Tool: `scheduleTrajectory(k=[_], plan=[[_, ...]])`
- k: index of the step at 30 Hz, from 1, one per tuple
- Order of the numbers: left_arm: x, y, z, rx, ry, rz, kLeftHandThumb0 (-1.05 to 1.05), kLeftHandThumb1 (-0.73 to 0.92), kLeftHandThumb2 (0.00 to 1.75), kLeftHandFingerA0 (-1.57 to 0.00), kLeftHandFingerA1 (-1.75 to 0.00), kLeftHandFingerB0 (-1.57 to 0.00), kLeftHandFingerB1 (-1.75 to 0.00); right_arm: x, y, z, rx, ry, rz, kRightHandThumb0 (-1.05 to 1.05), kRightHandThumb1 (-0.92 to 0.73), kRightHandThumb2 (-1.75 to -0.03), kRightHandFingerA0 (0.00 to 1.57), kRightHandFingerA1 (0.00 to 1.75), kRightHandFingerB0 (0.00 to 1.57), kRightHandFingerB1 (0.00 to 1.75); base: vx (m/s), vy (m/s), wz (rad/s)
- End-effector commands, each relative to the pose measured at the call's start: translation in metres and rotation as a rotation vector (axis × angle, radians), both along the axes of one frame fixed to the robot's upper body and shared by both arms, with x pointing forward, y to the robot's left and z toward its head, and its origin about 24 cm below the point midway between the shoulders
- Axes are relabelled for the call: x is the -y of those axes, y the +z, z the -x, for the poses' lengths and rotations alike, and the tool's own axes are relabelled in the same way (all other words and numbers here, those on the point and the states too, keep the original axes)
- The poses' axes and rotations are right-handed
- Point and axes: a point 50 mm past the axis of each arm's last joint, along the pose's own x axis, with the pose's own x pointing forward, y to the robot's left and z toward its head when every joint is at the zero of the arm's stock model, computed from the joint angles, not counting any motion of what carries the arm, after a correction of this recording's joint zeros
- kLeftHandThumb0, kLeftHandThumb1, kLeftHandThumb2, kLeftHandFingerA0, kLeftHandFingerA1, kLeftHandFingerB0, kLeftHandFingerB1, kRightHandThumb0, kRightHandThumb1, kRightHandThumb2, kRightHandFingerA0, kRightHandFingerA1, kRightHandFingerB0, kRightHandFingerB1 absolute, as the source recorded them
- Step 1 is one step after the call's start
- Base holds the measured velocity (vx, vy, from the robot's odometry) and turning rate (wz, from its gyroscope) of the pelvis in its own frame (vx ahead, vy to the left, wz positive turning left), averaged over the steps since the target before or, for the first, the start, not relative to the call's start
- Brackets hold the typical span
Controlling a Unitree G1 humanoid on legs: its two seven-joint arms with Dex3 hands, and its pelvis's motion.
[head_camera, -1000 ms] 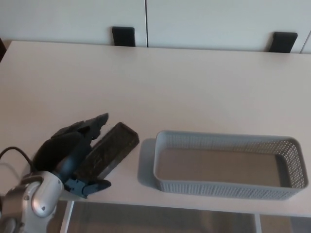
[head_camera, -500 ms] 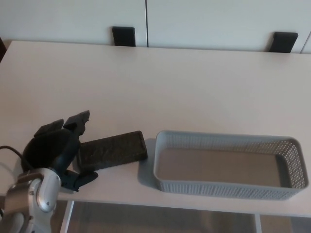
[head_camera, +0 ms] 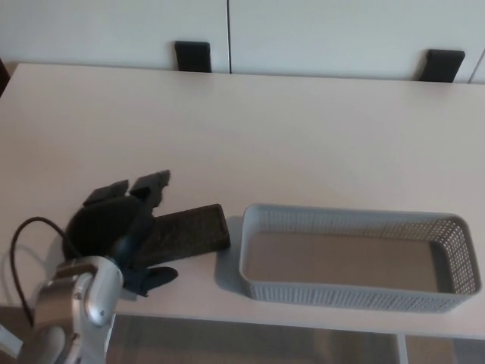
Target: The robot walks towards a desk on which an eraser is kept on the left hand side and a container is kept on the right hand side. The robot picks up the eraser using its left hand and places it in the container.
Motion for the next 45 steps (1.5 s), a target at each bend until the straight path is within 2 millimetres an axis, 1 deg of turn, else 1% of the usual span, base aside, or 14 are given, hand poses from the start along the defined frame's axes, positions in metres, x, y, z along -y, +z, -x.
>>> scheduleTrajectory(k=[1,19,21,22,23,25,28,31,34,37,39,40,42,45], plan=[[0.004,-0.001,-0.001,-0.027,0.007,-0.036,-0.47,0.51,0.58,-0.05,-0.23,-0.1,-0.24,0.006,0.004,-0.002,-0.005,0.023,0.015,-0.38,-0.64,-0.59,0.45,0.45,0.37,0.39,0.0,0.0,0.0],[0.007,-0.029,-0.006,-0.124,0.022,-0.11,-0.57,0.58,0.6,-0.09,-0.26,-0.14,-0.26,0.007,0.008,-0.006,0.011,0.051,0.025,-0.4,-0.64,-0.59,0.49,0.46,0.39,0.39,0.0,0.0,0.0],[0.007,-0.034,-0.006,-0.18,-0.009,-0.182,-0.66,0.5,0.82,-0.05,-0.32,-0.08,-0.3,0.007,0.008,-0.007,0.008,0.063,0.037,-0.4,-0.64,-0.59,0.49,0.46,0.4,0.39,0.0,0.0,0.0],[0.009,-0.04,-0.004,-0.248,-0.044,-0.23,-0.34,0.49,1.03,-0.01,-0.49,0.0,-0.46,0.006,0.007,-0.005,0.009,0.064,0.029,-0.39,-0.65,-0.59,0.48,0.46,0.39,0.39,0.0,0.0,0.0],[0.011,-0.043,-0.004,-0.295,-0.075,-0.27,-0.56,0.78,0.64,-0.32,-0.34,-0.23,-0.28,0.006,0.007,-0.004,0.009,0.066,0.024,-0.39,-0.65,-0.59,0.48,0.46,0.39,0.39,0.0,0.0,0.0],[0.014,-0.048,-0.004,-0.436,-0.148,-0.326,-0.41,0.84,0.64,-0.69,-0.53,-0.39,-0.32,0.005,0.008,-0.007,0.007,0.07,0.02,-0.4,-0.65,-0.59,0.48,0.46,0.4,0.39,0.0,0.0,0.0],[0.021,-0.051,-0.008,-0.597,-0.178,-0.397,-0.32,0.82,0.64,-0.85,-0.49,-0.61,-0.43,0.003,0.009,-0.011,0.013,0.089,0.029,-0.41,-0.65,-0.59,0.49,0.46,0.4,0.39,0.0,0.0,0.0],[0.029,-0.056,-0.005,-0.5,-0.208,-0.44,-0.36,0.9,0.66,-0.63,-0.44,-0.45,-0.37,0.002,0.013,-0.014,0.016,0.101,0.036,-0.39,-0.65,-0.59,0.48,0.45,0.39,0.38,0.0,0.0,0.0],[0.029,-0.05,-0.002,-0.376,-0.227,-0.388,-0.34,0.91,0.67,-0.69,-1.2,-0.58,-0.45,0.001,0.014,-0.017,0.02,0.1,0.028,-0.38,-0.66,-0.59,0.48,0.45,0.39,0.38,0.0,0.0,0.0],[0.027,-0.044,0.0,-0.268,-0.197,-0.306,-0.36,0.92,0.73,-0.77,-0.84,-0.53,-0.44,0.0,0.014,-0.017,0.011,0.101,0.028,-0.37,-0.66,-0.6,0.47,0.44,0.38,0.38,0.0,0.0,0.0],[0.027,-0.038,-0.002,-0.201,-0.163,-0.242,-0.37,0.92,0.75,-0.72,-1.14,-0.51,-0.46,0.002,0.015,-0.018,0.012,0.105,0.028,-0.38,-0.66,-0.59,0.47,0.44,0.38,0.38,0.0,0.0,0.0],[0.026,-0.034,-0.003,-0.163,-0.135,-0.224,-0.35,0.8,1.14,-0.8,-1.13,-0.57,-0.67,0.001,0.015,-0.018,0.009,0.106,0.032,-0.38,-0.66,-0.59,0.48,0.44,0.39,0.38,0.0,0.0,0.0],[0.025,-0.025,-0.005,-0.1,-0.107,-0.134,-0.33,0.92,0.73,-0.6,-1.51,-0.64,-0.57,0.001,0.015,-0.017,0.004,0.098,0.025,-0.38,-0.66,-0.59,0.48,0.44,0.39,0.38,0.0,0.0,0.0],[0.022,-0.014,-0.007,-0.034,-0.078,-0.055,-0.34,0.92,0.75,-0.56,-1.61,-0.65,-0.63,0.001,0.014,-0.016,0.001,0.106,0.02,-0.38,-0.66,-0.59,0.48,0.44,0.39,0.38,0.0,0.0,0.0]])
